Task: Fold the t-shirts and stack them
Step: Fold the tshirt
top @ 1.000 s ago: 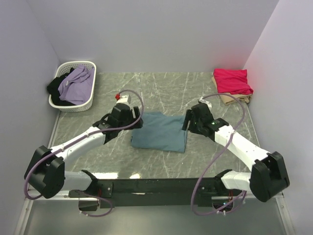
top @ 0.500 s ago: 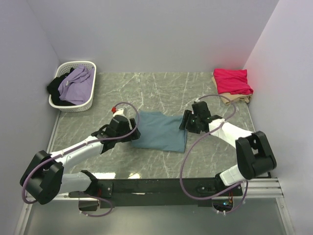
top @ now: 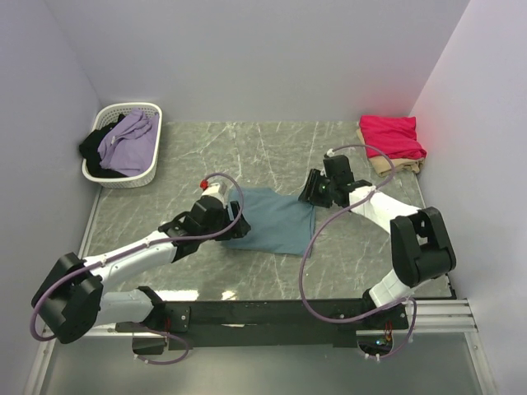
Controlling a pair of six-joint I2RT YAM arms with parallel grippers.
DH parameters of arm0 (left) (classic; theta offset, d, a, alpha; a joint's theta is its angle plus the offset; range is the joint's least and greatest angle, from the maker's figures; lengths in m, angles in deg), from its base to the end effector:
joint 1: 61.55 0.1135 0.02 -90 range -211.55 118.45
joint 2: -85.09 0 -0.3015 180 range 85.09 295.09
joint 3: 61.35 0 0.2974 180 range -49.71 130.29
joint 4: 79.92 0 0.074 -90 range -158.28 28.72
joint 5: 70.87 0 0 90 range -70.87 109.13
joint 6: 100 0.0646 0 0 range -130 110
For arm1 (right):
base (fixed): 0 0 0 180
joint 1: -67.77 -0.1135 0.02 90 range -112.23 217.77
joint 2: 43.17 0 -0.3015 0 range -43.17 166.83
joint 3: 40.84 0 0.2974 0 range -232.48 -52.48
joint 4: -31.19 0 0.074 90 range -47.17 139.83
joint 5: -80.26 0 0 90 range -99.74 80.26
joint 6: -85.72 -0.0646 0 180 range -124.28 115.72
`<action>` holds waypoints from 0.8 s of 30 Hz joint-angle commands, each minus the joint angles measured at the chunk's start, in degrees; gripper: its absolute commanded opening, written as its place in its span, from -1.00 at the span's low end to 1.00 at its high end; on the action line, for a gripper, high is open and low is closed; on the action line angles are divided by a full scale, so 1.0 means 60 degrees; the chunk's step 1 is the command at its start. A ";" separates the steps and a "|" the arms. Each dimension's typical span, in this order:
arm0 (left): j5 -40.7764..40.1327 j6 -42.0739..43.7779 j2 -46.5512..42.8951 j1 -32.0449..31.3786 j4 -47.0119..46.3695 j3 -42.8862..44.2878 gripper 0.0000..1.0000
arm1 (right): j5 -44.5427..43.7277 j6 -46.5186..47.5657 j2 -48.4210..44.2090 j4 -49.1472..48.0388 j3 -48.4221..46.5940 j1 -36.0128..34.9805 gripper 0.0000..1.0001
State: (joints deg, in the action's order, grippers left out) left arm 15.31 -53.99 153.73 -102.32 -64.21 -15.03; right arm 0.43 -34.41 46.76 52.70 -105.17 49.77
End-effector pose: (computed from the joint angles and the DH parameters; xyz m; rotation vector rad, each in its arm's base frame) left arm 0.2257 -0.1890 0.1960 -0.1035 2.3323 -0.7094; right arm 0.3593 0.1287 0.1857 0.1746 2.4577 0.5945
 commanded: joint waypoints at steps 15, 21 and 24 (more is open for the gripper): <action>-0.1078 0.0915 0.2636 -0.0133 -0.1104 0.2203 0.55 | 0.0632 -0.0105 -0.1833 0.0538 0.1427 0.0114 -0.01; -0.0917 0.1018 0.3412 -0.0031 -0.1192 0.2716 0.56 | 0.0779 -0.0120 -0.1907 0.0655 0.1749 0.0099 -0.02; -0.0800 0.1047 0.3647 0.0028 -0.1280 0.2848 0.56 | 0.0795 -0.0149 -0.1820 0.0611 0.1852 0.0099 -0.02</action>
State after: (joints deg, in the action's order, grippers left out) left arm 10.24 -49.31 174.08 -102.72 -69.43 -0.67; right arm 4.39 -34.86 36.66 56.11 -95.46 50.18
